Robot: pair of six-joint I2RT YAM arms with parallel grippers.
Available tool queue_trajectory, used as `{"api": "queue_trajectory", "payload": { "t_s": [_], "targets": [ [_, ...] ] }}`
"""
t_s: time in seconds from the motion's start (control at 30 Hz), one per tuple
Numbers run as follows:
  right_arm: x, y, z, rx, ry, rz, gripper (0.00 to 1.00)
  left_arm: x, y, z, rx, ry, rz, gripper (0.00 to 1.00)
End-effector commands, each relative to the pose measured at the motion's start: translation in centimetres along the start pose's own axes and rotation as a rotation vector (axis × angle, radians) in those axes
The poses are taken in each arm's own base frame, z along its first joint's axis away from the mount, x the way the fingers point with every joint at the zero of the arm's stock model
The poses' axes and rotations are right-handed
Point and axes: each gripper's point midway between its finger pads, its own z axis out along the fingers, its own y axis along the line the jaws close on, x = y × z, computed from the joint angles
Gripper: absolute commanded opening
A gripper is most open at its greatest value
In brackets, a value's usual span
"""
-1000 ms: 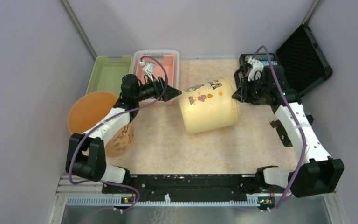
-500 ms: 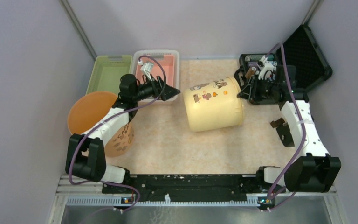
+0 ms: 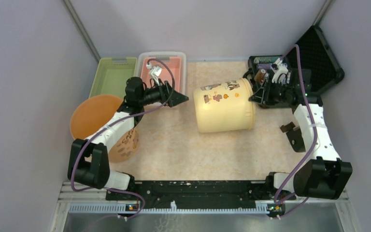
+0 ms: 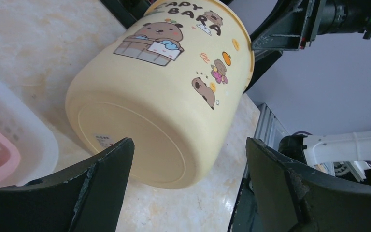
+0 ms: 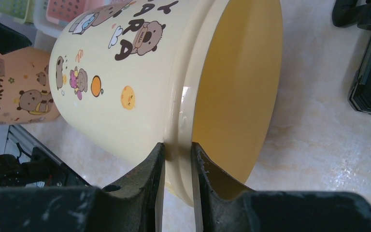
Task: Turn the large container upside down
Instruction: Turn the container upside down at the center of the board.
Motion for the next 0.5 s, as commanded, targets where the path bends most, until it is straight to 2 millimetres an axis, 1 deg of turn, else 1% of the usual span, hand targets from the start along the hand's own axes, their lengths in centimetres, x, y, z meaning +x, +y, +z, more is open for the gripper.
{"api": "queue_trajectory", "payload": {
  "t_s": [0.0,0.03,0.17,0.27,0.47],
  "targets": [
    [-0.2,-1.3,-0.1,0.058,-0.013,-0.011,0.08,0.6,-2.2,0.8,0.098,0.063,-0.005,0.95],
    [-0.3,-1.3,-0.1,0.060,-0.017,-0.014,0.08,0.9,-2.3,1.1,0.108,0.078,-0.016,0.99],
    [-0.4,-1.4,0.0,0.061,-0.022,-0.009,0.08,2.2,-3.1,2.2,0.141,0.121,-0.038,0.99],
    [-0.3,-1.4,-0.1,0.065,-0.027,-0.012,0.08,3.1,-3.1,2.8,0.147,0.143,-0.055,0.99],
    [-0.2,-1.6,-0.1,0.071,-0.032,-0.020,0.08,3.8,-3.0,3.8,0.154,0.163,-0.061,0.99]
  ]
}}
